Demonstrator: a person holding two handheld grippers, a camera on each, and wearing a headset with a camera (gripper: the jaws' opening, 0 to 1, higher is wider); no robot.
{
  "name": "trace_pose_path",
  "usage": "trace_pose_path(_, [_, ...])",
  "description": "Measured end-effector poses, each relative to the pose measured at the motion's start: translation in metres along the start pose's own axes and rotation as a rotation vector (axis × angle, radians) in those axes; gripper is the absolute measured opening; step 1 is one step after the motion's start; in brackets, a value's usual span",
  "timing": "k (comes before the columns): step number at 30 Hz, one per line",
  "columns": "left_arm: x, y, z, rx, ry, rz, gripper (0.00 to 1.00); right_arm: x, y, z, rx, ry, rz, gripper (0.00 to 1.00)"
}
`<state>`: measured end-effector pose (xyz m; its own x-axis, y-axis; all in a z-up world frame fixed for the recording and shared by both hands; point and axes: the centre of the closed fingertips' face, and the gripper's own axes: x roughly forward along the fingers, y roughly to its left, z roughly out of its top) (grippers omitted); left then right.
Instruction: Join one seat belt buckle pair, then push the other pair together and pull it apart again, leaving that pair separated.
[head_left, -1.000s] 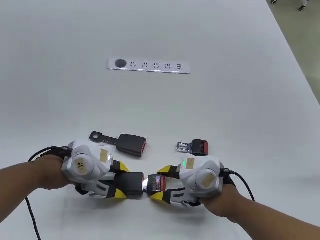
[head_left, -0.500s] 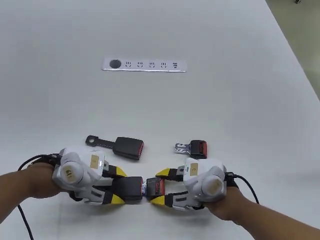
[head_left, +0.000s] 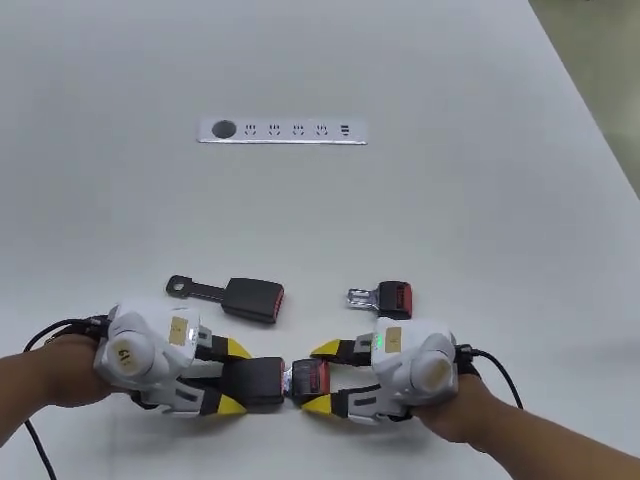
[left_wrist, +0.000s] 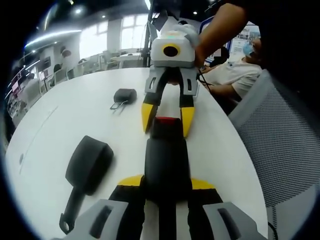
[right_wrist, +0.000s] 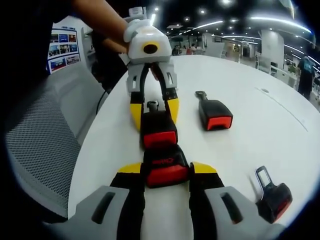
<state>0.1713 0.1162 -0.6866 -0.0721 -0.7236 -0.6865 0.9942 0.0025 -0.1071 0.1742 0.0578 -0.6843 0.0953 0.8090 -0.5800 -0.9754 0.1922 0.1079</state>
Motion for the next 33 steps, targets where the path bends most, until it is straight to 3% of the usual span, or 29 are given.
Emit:
trace_pose_path(19, [-0.0008,-0.001,-0.0002,-0.002,0.009,-0.009,0.33,-0.0021,0.0027,-0.0014,0.026,-0.017,-0.014,0.33])
trace_pose_path(33, [0.0,-0.0034,-0.002,0.021,0.067,0.01,0.33,-0.0018,0.0057,-0.0009,0.016,0.027,-0.026,0.35])
